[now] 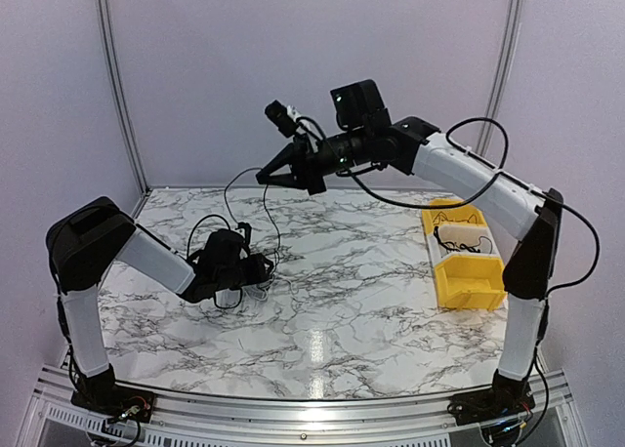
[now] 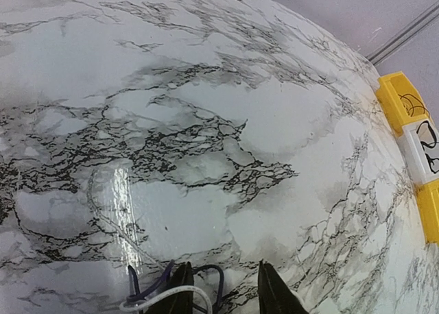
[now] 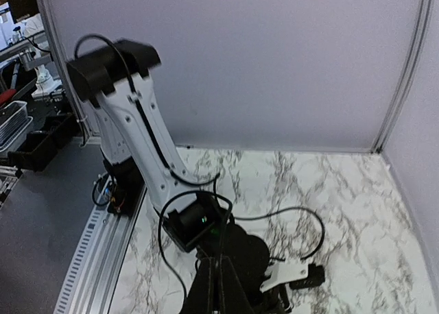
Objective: Untangle the cables
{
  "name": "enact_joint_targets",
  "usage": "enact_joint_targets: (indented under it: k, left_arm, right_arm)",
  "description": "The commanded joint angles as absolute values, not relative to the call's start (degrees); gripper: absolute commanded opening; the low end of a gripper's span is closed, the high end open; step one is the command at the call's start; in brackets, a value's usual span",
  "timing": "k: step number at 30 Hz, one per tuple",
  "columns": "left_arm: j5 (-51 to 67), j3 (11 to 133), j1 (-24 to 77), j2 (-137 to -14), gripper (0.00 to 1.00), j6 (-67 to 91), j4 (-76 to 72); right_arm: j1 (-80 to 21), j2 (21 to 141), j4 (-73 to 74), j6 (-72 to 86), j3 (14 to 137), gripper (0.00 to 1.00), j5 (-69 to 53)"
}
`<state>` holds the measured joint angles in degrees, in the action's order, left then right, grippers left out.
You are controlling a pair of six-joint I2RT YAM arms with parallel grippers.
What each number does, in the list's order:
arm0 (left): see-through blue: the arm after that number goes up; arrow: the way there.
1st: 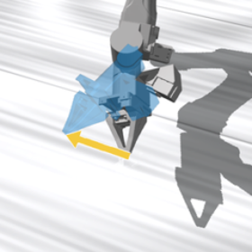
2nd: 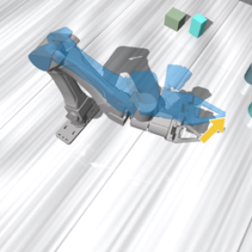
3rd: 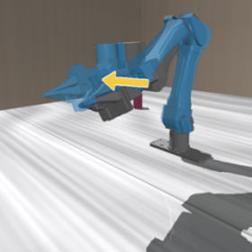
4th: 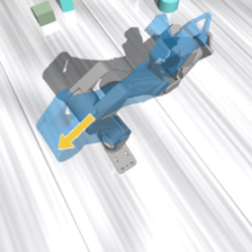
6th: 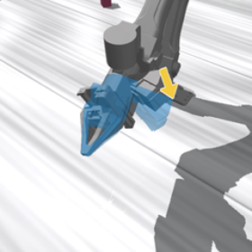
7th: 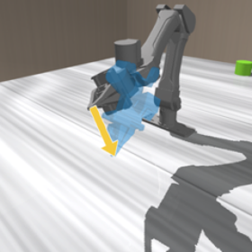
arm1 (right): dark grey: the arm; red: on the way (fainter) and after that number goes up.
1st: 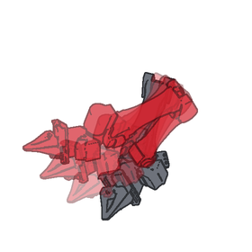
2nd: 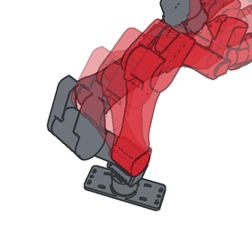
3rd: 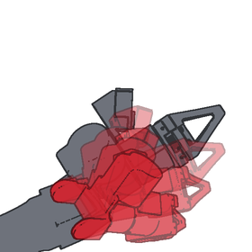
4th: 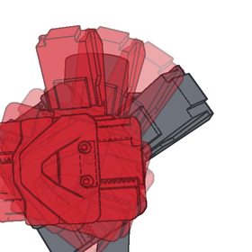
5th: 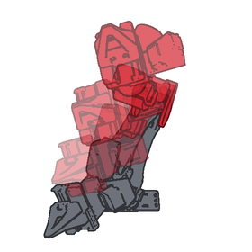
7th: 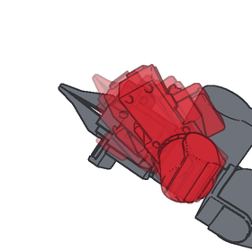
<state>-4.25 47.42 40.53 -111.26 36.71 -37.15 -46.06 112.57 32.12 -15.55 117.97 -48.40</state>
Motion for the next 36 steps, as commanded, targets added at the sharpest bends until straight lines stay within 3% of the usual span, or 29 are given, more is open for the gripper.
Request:
enact_joint_targets:
  k: [1,8,19,25,36]
  left_arm:
    - [-4.9,46.7,40.4,-112.9,0.3,36.8,-39.0]
    - [-5.3,44.9,40.4,-114.4,0.24,36.6,-39.1]
    - [-7.3,41.2,40.4,-114.2,0.19,36.7,-39.1]
    - [-8.9,39.6,40.4,-113.9,0.19,36.9,-38.9]
    - [-6.9,39.0,40.4,-111.2,0.22,36.4,-38.8]
  right_arm:
    - [-46.2,107.2,35.0,-19.9,126.7,0.0,-52.3]
    - [-44.7,103.9,39.4,-26.6,132.4,0.0,-46.7]
    - [-30.4,94.3,38.3,-25.6,134.7,0.0,-48.4]
    - [-22.8,89.3,36.7,-24.4,133.1,0.0,-47.5]
    - [-21.0,84.4,35.7,-28.4,123.4,0.0,-37.0]
